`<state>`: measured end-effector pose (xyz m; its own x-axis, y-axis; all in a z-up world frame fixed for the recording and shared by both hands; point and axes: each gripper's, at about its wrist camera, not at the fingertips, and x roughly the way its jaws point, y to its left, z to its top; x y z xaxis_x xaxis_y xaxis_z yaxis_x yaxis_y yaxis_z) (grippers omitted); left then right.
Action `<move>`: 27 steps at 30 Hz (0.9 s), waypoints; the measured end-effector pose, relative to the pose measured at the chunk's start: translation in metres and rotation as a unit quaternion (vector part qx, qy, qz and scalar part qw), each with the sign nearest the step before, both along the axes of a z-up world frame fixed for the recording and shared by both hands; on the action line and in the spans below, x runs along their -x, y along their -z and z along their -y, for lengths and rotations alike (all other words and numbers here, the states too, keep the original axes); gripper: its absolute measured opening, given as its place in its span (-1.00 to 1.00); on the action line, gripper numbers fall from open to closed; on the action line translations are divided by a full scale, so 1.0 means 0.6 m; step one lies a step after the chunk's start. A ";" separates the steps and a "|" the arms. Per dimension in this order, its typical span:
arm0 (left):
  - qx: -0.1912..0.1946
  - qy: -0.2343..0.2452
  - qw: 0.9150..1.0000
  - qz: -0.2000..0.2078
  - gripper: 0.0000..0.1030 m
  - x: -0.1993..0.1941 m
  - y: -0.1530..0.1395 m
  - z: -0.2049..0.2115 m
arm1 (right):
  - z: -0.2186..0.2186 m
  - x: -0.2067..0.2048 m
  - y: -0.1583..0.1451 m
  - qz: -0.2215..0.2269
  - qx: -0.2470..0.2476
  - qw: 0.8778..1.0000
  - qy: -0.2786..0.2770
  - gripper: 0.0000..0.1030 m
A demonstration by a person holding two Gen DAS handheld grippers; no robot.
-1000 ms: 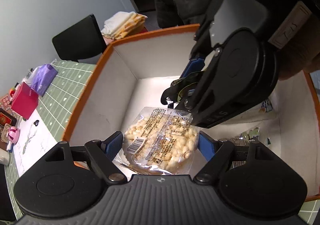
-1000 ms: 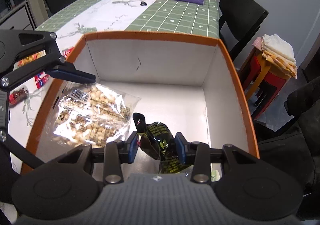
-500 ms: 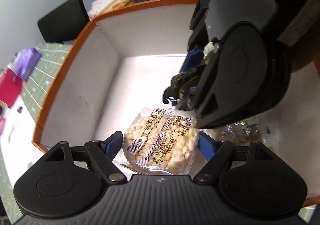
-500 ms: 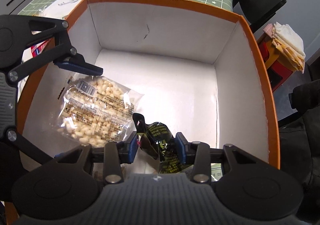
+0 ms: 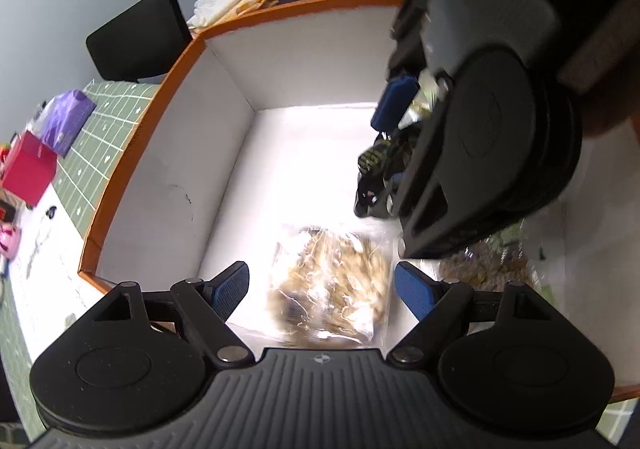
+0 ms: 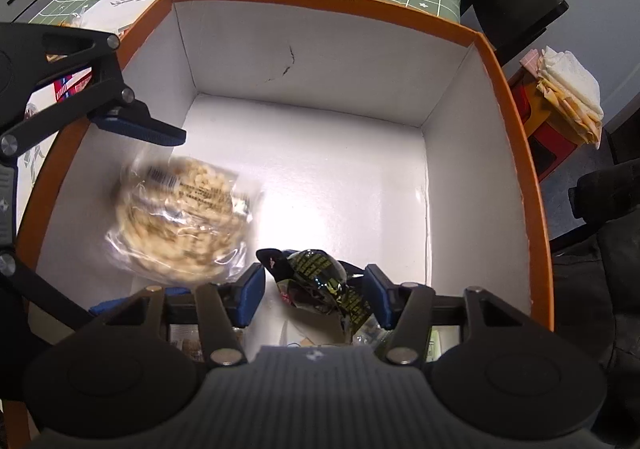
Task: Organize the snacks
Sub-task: 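Open left tool to drop puffed-snack bag while right tool lowers green bag into box, then open right tool to release green bag while both tools move back over the table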
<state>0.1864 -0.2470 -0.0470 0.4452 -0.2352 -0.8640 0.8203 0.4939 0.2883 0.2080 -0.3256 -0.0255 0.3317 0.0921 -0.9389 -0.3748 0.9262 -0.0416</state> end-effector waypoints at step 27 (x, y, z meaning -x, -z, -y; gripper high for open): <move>0.064 -0.032 0.996 0.054 0.88 0.025 -0.094 -0.077 | -0.023 0.015 -0.135 0.067 -0.003 0.998 0.004 0.16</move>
<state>0.1714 -0.2011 0.0092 0.5519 -0.3074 -0.7752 0.7530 0.5831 0.3050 0.1989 -0.3119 0.0552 0.4550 0.0942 -0.8855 -0.3593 0.9293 -0.0858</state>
